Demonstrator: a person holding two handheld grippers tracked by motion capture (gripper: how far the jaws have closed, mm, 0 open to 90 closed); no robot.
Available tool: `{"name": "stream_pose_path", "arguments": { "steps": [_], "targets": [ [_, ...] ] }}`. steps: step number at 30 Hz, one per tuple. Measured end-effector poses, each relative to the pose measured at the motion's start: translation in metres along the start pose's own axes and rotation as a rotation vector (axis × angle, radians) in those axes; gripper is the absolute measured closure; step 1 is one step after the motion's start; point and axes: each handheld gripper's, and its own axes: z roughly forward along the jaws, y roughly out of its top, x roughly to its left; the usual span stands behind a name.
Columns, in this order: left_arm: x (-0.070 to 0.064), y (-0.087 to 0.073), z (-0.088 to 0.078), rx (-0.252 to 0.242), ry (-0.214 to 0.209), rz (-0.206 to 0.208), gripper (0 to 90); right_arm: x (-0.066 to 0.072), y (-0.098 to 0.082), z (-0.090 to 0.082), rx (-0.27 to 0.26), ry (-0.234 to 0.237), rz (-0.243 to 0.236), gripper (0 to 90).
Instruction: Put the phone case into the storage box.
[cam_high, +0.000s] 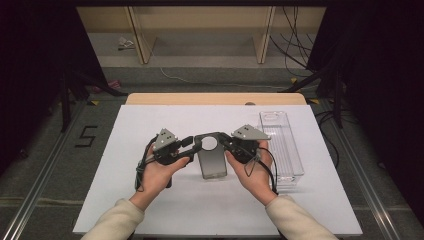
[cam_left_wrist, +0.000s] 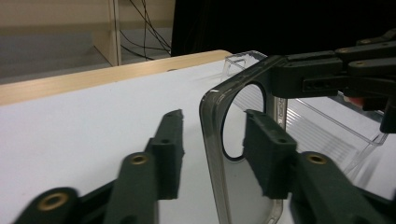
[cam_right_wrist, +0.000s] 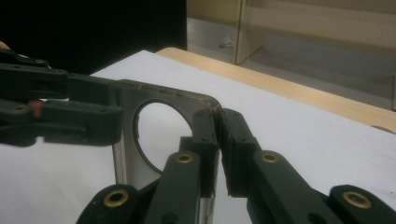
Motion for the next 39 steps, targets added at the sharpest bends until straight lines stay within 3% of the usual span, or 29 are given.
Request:
{"name": "stream_pose_path", "arguments": {
  "steps": [6,14,23,39],
  "targets": [
    [-0.003,0.004,-0.003,0.016,-0.015,0.079,25.3,-0.003,0.001,-0.002,-0.003,-0.010,0.010,85.3],
    [-0.003,0.003,-0.011,0.043,-0.047,0.166,8.0,-0.006,0.002,-0.004,-0.006,-0.022,0.014,85.3],
    [0.000,0.001,-0.022,0.053,-0.057,0.207,2.3,-0.009,0.003,-0.005,-0.010,-0.030,0.024,85.3],
    [0.007,-0.003,-0.036,0.047,-0.027,0.246,1.9,-0.019,0.010,-0.012,-0.032,-0.046,0.044,85.3]
  ]
}}
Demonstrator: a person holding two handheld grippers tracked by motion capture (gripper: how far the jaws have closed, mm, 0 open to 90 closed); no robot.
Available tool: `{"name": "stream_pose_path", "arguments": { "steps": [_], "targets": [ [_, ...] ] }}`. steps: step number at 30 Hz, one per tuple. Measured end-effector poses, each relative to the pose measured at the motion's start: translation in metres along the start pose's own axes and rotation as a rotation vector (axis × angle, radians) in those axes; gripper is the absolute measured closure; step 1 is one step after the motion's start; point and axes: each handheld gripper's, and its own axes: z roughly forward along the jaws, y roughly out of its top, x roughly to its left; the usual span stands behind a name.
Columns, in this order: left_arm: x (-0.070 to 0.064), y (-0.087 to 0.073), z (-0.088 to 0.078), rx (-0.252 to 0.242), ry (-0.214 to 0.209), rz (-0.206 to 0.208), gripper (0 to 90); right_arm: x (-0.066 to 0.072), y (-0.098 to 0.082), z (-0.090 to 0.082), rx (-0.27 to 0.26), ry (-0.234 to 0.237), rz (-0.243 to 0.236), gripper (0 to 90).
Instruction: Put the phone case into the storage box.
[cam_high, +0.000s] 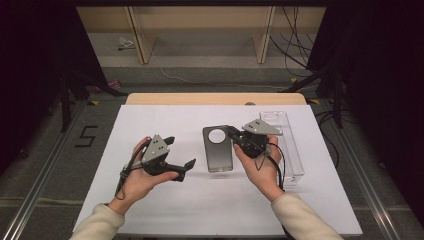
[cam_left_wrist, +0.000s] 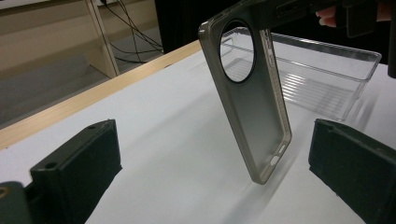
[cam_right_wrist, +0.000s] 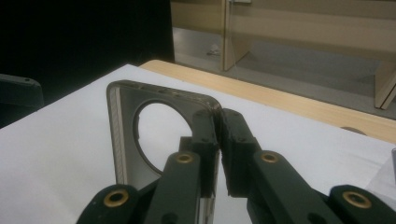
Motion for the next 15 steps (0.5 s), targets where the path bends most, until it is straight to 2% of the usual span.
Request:
{"name": "stream_pose_path", "arguments": {
  "steps": [4,15],
  "targets": [
    [0.0014,-0.0029,-0.0023,0.003,0.008,0.016,1.9,-0.0017,0.0012,-0.0012,-0.002,-0.001,0.001,85.3],
    [0.0071,-0.0098,-0.0092,0.007,0.010,0.016,2.6,-0.0067,0.0029,-0.0029,-0.010,-0.007,0.015,85.3]
  ]
}}
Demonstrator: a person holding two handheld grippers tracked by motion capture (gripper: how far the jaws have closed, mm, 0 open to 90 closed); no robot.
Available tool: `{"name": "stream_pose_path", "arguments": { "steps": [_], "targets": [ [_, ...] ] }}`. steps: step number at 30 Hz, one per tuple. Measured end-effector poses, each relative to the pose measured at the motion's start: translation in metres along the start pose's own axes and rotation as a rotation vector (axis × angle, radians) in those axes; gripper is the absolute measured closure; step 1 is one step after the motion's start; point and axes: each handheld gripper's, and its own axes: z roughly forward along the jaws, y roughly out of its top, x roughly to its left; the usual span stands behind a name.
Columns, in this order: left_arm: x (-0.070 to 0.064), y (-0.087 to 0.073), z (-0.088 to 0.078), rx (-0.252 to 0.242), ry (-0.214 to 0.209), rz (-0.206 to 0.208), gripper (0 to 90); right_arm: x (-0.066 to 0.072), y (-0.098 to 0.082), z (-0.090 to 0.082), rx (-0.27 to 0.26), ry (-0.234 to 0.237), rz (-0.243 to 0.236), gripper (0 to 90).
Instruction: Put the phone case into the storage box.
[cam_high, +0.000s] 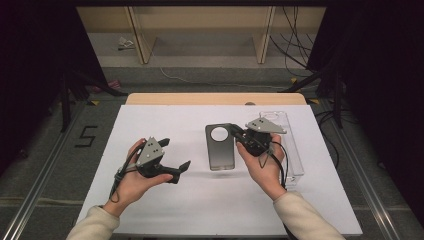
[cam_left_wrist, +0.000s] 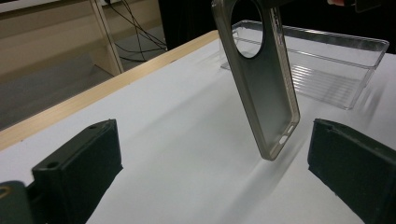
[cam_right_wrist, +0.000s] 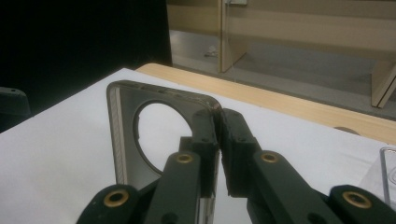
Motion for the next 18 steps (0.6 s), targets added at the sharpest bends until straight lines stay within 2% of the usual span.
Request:
{"name": "stream_pose_path", "arguments": {
  "steps": [18],
  "targets": [
    [0.0047,-0.0094,-0.0071,0.021,0.001,-0.002,3.8,-0.0056,0.0042,-0.0028,-0.011,-0.006,0.014,85.3]
  ]
}}
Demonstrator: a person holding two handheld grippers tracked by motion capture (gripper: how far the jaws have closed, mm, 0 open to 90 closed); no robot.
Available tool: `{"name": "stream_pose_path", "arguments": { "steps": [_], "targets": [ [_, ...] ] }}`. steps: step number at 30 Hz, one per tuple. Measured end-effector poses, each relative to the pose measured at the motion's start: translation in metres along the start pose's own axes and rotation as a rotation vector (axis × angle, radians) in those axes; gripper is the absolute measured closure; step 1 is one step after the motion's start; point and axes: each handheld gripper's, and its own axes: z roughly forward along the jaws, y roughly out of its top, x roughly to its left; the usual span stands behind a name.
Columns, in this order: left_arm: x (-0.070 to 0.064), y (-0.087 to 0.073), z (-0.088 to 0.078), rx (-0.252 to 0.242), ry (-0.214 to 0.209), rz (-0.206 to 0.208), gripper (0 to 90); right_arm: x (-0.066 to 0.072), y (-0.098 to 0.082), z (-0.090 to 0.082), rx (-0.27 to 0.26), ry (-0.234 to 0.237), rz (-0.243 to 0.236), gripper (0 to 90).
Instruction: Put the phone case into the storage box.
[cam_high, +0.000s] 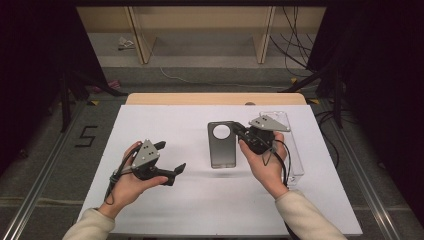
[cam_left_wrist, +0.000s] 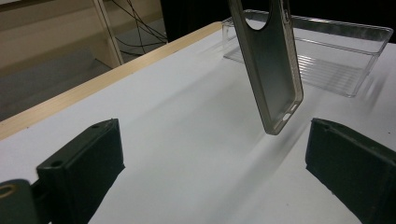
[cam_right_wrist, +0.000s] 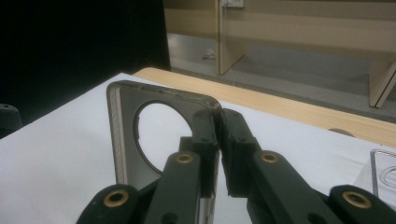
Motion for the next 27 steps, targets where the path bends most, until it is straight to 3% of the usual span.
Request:
{"name": "stream_pose_path", "arguments": {
  "steps": [27],
  "targets": [
    [0.007,-0.006,-0.004,0.011,0.027,0.000,5.1,-0.011,0.008,-0.005,-0.029,-0.012,0.012,85.2]
  ]
}}
